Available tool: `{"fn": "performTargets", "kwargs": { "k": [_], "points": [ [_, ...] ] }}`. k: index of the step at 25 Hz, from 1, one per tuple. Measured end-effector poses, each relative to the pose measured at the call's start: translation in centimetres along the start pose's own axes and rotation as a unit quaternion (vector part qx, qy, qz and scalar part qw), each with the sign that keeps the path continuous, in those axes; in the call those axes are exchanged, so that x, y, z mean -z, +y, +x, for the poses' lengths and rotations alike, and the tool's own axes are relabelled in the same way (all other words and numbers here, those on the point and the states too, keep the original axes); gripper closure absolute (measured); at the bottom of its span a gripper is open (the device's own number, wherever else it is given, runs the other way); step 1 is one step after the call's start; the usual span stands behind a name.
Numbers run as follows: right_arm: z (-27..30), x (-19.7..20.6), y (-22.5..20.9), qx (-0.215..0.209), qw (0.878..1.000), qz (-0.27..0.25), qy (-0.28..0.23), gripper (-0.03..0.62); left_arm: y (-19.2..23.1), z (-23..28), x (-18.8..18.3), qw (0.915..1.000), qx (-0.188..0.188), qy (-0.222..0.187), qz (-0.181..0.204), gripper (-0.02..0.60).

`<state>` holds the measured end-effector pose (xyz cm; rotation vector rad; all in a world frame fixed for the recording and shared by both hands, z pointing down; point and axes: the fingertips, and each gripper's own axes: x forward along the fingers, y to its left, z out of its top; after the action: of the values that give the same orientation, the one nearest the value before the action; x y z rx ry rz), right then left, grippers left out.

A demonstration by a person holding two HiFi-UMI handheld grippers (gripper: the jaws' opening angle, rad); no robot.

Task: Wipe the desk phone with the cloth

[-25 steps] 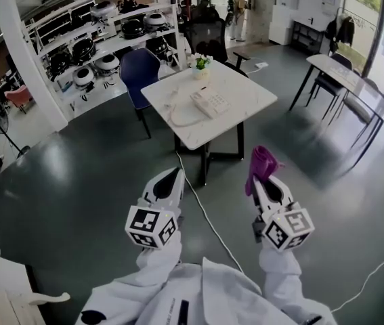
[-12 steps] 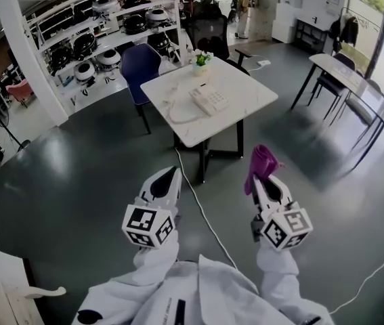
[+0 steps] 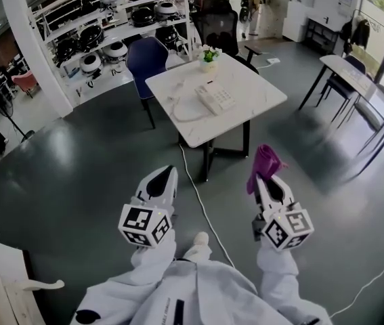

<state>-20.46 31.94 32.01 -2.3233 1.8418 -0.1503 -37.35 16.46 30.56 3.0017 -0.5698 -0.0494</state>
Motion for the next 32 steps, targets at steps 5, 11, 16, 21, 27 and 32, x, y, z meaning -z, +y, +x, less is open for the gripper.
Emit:
{"fn": "performTargets", "kwargs": {
  "k": [5, 11, 16, 21, 27, 32],
  "points": [
    [3.3, 0.3, -2.0, 0.001, 1.0, 0.0, 0.0, 0.557, 1.4, 3.4, 0.4, 1.0, 0.005, -0.002, 0.0, 0.583],
    [8.4, 0.6, -4.8, 0.011, 1.0, 0.004, 0.006, 0.557, 3.8, 9.1, 0.8, 0.9999, 0.015, 0.0, -0.006, 0.584],
    [13.4, 1.4, -7.0, 0.018, 1.0, 0.006, 0.017, 0.557, 6.2, 14.5, 1.6, 0.9993, 0.033, 0.009, -0.015, 0.583],
    [17.3, 1.9, -8.8, 0.031, 0.999, 0.01, 0.022, 0.557, 8.3, 18.8, 2.4, 0.9984, 0.049, 0.016, -0.022, 0.583],
    [20.8, 2.7, -10.3, 0.043, 0.999, 0.01, 0.031, 0.557, 10.0, 22.6, 3.5, 0.9969, 0.067, 0.023, -0.033, 0.584],
    [22.5, 2.8, -11.2, 0.05, 0.998, 0.008, 0.032, 0.557, 10.9, 24.2, 4.1, 0.9962, 0.073, 0.028, -0.038, 0.583]
  ]
}}
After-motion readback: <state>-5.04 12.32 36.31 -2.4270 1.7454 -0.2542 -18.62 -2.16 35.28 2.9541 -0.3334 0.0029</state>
